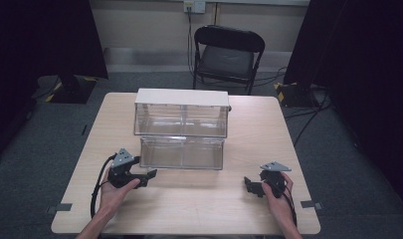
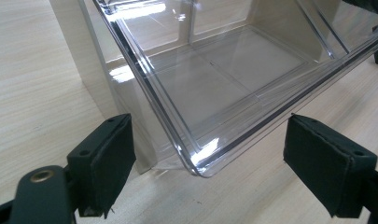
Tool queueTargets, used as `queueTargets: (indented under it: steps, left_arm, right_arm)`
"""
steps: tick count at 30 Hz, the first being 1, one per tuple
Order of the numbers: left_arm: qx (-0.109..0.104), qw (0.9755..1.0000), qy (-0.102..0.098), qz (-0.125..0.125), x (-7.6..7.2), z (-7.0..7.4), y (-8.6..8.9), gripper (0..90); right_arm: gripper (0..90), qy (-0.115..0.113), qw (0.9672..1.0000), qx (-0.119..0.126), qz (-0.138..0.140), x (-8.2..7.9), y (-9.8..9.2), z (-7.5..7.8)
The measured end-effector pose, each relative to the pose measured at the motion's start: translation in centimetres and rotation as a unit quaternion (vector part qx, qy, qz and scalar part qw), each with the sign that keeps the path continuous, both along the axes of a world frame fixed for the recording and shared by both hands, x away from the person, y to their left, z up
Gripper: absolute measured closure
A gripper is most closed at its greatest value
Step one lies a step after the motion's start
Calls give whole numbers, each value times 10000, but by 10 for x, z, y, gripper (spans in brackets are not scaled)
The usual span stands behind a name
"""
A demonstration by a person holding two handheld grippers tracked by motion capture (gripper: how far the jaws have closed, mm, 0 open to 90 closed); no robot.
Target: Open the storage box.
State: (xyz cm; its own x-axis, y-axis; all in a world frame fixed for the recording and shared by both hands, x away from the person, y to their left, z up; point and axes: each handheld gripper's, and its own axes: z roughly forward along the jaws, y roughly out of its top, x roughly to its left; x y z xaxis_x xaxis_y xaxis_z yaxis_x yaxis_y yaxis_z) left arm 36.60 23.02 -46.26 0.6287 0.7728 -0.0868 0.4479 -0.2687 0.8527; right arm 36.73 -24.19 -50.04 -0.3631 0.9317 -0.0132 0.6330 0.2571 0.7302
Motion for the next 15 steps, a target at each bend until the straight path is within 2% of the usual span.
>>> queueTargets:
  steps: [8,12,15]
  left_arm:
    - [20,10000,-64,-27,-1,2,1,163]
    - [-187,9996,-136,136,-1,5,5,187]
    - [-239,9995,-117,160,0,6,8,185]
  right_arm:
    - [97,0,10000,0,-1,0,0,0]
    - [97,-1,10000,0,0,0,0,0]
    - [97,-2,10000,-3,3,0,0,0]
